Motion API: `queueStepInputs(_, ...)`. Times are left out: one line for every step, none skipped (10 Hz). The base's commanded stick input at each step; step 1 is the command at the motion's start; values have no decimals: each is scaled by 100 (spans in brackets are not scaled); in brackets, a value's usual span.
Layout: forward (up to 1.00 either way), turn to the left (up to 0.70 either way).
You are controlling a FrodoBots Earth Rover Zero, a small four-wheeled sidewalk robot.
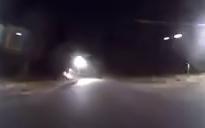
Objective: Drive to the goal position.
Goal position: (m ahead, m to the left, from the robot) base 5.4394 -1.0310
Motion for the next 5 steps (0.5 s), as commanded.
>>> queueStepInputs(100,0)
queueStepInputs(100,0)
queueStepInputs(100,0)
queueStepInputs(100,0)
queueStepInputs(100,0)
